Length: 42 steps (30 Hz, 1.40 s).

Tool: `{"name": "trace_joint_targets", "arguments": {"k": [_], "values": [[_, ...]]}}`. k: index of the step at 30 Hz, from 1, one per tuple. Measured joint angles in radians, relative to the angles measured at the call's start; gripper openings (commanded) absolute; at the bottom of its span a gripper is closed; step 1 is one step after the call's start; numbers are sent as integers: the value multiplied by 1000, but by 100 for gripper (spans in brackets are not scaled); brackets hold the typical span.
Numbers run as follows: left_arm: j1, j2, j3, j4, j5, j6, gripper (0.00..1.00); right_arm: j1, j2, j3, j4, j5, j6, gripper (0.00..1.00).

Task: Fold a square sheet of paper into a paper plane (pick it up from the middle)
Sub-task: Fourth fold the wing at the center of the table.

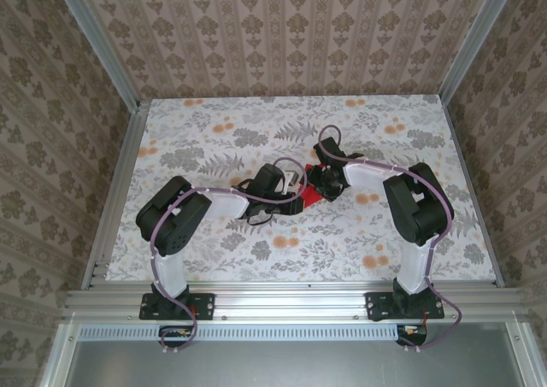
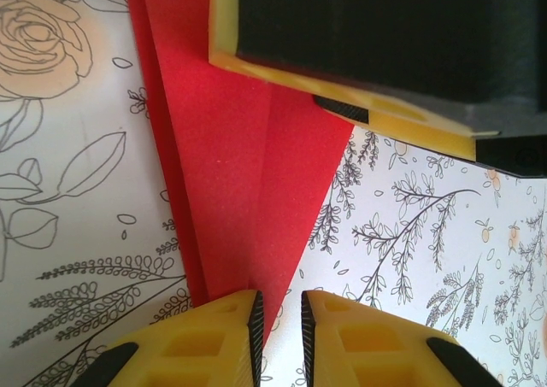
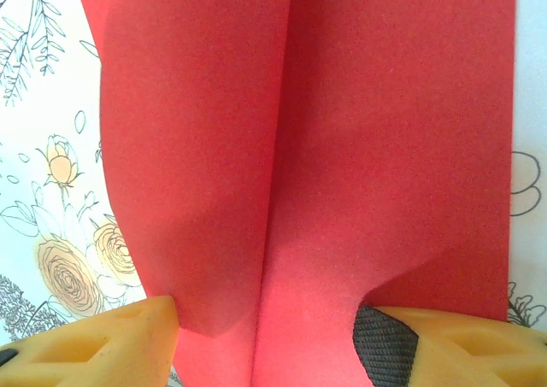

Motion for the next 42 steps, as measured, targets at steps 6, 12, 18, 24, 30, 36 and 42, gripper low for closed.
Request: {"name": "trace_joint_targets", "arguments": {"k": [6, 12, 18, 24, 30, 36, 42], "values": [[-1, 0, 0, -17, -15, 11, 21, 0, 0, 0, 0, 0, 0, 66], [-1, 0, 0, -23, -29, 17, 20, 0, 0, 0, 0, 0, 0, 66], [-3, 0, 0, -24, -33, 20, 20, 0, 0, 0, 0, 0, 0, 65], [-3, 0, 0, -28, -37, 23, 18, 0, 1, 2, -3, 0, 0, 65], [-3, 0, -2, -34, -48, 33, 12, 0, 3, 5, -8, 0, 0, 65], [-3, -2, -3, -38, -55, 48, 4, 0, 4, 6, -10, 0, 0, 65], [-3, -1, -3, -38, -55, 61, 2, 0, 4, 7, -11, 0, 0, 65]]}}
